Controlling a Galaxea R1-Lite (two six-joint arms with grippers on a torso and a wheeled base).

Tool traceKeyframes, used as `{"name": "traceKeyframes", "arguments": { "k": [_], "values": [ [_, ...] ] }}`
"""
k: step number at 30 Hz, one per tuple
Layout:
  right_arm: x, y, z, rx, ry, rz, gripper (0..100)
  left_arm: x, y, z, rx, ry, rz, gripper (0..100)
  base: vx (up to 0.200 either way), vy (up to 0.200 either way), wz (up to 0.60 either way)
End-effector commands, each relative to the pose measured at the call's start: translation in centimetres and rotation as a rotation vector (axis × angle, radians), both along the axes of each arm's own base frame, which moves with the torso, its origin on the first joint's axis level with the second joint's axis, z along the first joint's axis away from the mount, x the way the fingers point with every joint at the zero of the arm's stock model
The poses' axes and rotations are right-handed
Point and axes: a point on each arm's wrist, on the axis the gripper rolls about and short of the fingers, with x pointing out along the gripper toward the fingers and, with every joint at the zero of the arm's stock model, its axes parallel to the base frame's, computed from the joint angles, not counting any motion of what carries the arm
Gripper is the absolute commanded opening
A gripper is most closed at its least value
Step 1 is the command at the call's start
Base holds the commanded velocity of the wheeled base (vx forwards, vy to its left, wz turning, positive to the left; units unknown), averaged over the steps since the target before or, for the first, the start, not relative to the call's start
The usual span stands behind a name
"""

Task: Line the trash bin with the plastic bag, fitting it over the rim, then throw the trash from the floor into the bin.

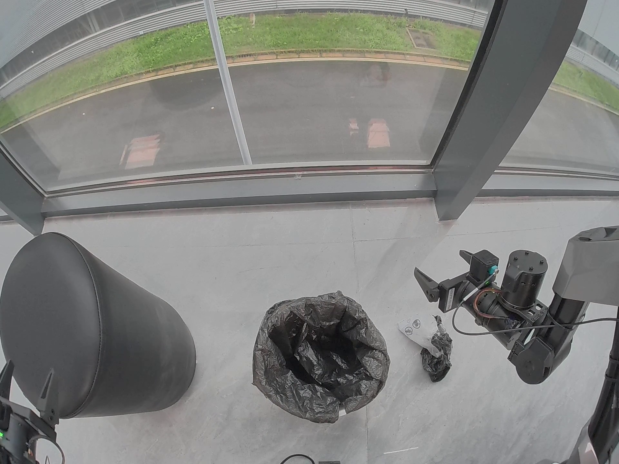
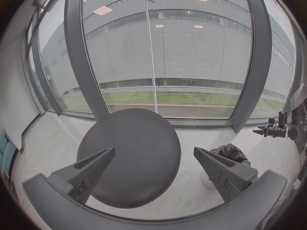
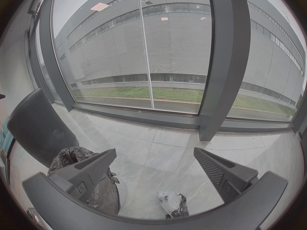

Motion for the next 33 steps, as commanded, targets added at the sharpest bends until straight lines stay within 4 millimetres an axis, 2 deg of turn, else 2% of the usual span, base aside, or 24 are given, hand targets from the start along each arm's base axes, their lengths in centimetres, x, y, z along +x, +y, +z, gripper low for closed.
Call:
{"name": "traceKeyframes", "arguments": {
  "k": [1,8,22,33],
  "values": [
    [0.1,0.2,0.4,0.009,-0.026,0.008,100,-2.4,0.0,-2.3,0.001,-0.112,0.066,100,0.000,0.000,0.00],
    [0.1,1.1,0.7,0.013,-0.042,0.029,100,-2.7,0.0,-2.8,-0.063,-0.104,0.062,100,0.000,0.000,0.00],
    [0.9,1.2,0.7,0.010,-0.064,0.024,100,-3.2,-0.2,-3.1,-0.091,-0.160,-0.110,100,0.000,0.000,0.00],
    [3.0,1.5,0.4,-0.062,-0.074,-0.002,100,-3.2,-0.2,-3.2,-0.102,-0.152,-0.107,100,0.000,0.000,0.00]
  ]
}}
